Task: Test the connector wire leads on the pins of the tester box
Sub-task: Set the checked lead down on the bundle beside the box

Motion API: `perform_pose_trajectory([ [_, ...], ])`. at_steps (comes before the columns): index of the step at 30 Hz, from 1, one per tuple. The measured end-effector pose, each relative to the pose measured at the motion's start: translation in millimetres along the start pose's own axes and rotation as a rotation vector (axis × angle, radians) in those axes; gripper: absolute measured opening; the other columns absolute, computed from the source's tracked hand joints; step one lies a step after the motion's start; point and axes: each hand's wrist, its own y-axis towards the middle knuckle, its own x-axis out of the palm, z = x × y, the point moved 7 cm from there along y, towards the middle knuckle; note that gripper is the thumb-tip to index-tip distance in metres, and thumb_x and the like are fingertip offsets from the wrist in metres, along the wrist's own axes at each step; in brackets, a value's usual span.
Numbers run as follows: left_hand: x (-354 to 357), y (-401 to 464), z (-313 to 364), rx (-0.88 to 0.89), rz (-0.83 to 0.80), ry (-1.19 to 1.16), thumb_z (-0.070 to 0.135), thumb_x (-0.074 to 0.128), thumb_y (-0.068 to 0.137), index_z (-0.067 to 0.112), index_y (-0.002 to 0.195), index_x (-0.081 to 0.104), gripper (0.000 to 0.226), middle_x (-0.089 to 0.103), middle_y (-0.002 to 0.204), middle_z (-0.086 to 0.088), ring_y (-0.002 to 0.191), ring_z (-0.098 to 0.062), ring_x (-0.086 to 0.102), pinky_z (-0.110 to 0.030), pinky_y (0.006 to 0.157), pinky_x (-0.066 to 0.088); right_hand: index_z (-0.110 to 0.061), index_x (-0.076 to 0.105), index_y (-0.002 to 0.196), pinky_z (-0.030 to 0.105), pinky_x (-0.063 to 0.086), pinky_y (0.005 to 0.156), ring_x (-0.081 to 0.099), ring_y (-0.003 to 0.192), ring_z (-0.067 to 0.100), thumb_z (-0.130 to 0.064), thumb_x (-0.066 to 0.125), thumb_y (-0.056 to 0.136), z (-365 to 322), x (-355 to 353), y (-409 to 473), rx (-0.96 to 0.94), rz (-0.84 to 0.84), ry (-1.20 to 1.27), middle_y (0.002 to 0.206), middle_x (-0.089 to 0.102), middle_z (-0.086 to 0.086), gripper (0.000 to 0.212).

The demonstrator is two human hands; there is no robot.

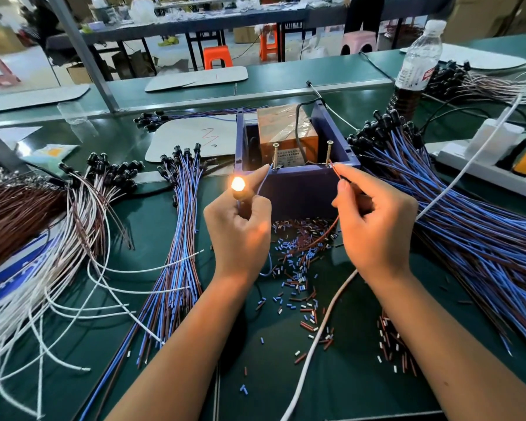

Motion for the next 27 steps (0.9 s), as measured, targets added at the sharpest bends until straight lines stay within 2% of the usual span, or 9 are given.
perform_pose_trajectory([
  [5,-0.5,-0.6,1.9,0.023,-0.003,-0.004,0.004,0.051,0.085,0.008,0.119,0.076,0.042,0.034,0.051,0.015,0.046,-0.007,0.023,-0.02,0.046,0.02,-0.002,0.076,0.12,0.026,0.058,0.065,0.074,0.075,0.015,-0.003,0.062,0.101,0.4,-0.6,-0.1,-0.001,0.004,-0.007,0.093,0.079,0.009,0.024],
  [10,-3.9,-3.1,6.5,0.071,0.051,0.017,0.007,0.052,0.086,0.016,0.117,0.077,0.04,0.042,0.054,0.016,0.047,-0.004,0.03,-0.022,0.045,0.025,-0.007,0.077,0.121,0.021,0.055,0.067,0.072,0.075,0.008,-0.008,0.062,0.101,6.8,-0.9,-1.5,0.079,0.004,0.05,0.09,0.078,0.002,0.025],
  [13,3.7,-7.0,23.2,0.192,0.063,0.085,0.013,0.053,0.087,0.012,0.117,0.078,0.039,0.049,0.058,0.021,0.046,-0.003,0.037,-0.017,0.048,0.029,-0.012,0.076,0.12,0.028,0.053,0.057,0.067,0.064,0.01,-0.013,0.063,0.101,9.9,-3.1,-2.4,0.117,0.012,0.083,0.079,0.074,-0.003,0.024],
  [15,21.1,-11.6,32.1,0.202,0.025,0.067,0.013,0.053,0.086,0.012,0.115,0.078,0.039,0.052,0.058,0.021,0.047,-0.003,0.04,-0.018,0.05,0.031,-0.015,0.075,0.12,0.033,0.054,0.057,0.067,0.062,0.014,-0.013,0.064,0.1,10.8,-8.0,-2.8,0.147,0.025,0.112,0.075,0.071,-0.004,0.023],
  [18,62.8,-19.8,51.0,0.158,-0.109,0.015,0.012,0.054,0.085,0.018,0.106,0.08,0.034,0.059,0.062,0.017,0.051,-0.002,0.047,-0.02,0.051,0.036,-0.02,0.075,0.122,0.026,0.051,0.056,0.065,0.06,0.014,-0.014,0.065,0.099,13.6,-27.3,-7.4,0.188,0.06,0.136,0.073,0.07,-0.006,0.025],
  [21,119.3,-26.9,69.5,0.045,-0.282,0.053,0.011,0.058,0.084,0.02,0.084,0.077,0.021,0.053,0.052,0.022,0.05,0.001,0.049,-0.012,0.051,0.033,-0.025,0.076,0.117,0.036,0.057,0.061,0.068,0.063,0.016,-0.022,0.064,0.098,26.6,-74.4,-15.6,0.241,0.177,0.057,0.079,0.073,-0.006,0.023],
  [22,139.9,-30.3,72.8,-0.007,-0.361,0.091,0.012,0.059,0.086,0.018,0.076,0.073,0.018,0.052,0.049,0.018,0.049,-0.002,0.048,-0.014,0.049,0.032,-0.028,0.077,0.115,0.037,0.058,0.063,0.069,0.066,0.017,-0.023,0.064,0.099,31.6,-92.9,-17.3,0.253,0.215,0.025,0.081,0.074,-0.007,0.022],
  [25,215.9,-49.2,76.1,-0.233,-0.679,0.139,0.021,0.059,0.095,0.008,0.07,0.066,0.029,0.06,0.056,-0.003,0.055,-0.022,0.047,-0.028,0.054,0.038,-0.027,0.077,0.11,0.03,0.055,0.067,0.07,0.071,0.013,-0.022,0.06,0.099,44.7,-158.6,-11.8,0.269,0.305,-0.13,0.083,0.075,-0.008,0.022],
  [27,261.4,-70.1,74.9,-0.519,-0.88,0.025,0.023,0.055,0.101,0.005,0.08,0.064,0.029,0.066,0.064,-0.016,0.046,-0.022,0.045,-0.024,0.051,0.036,-0.021,0.079,0.106,0.032,0.058,0.074,0.072,0.075,0.016,-0.022,0.057,0.097,55.7,-196.4,-2.3,0.309,0.313,-0.25,0.083,0.075,-0.002,0.024],
])
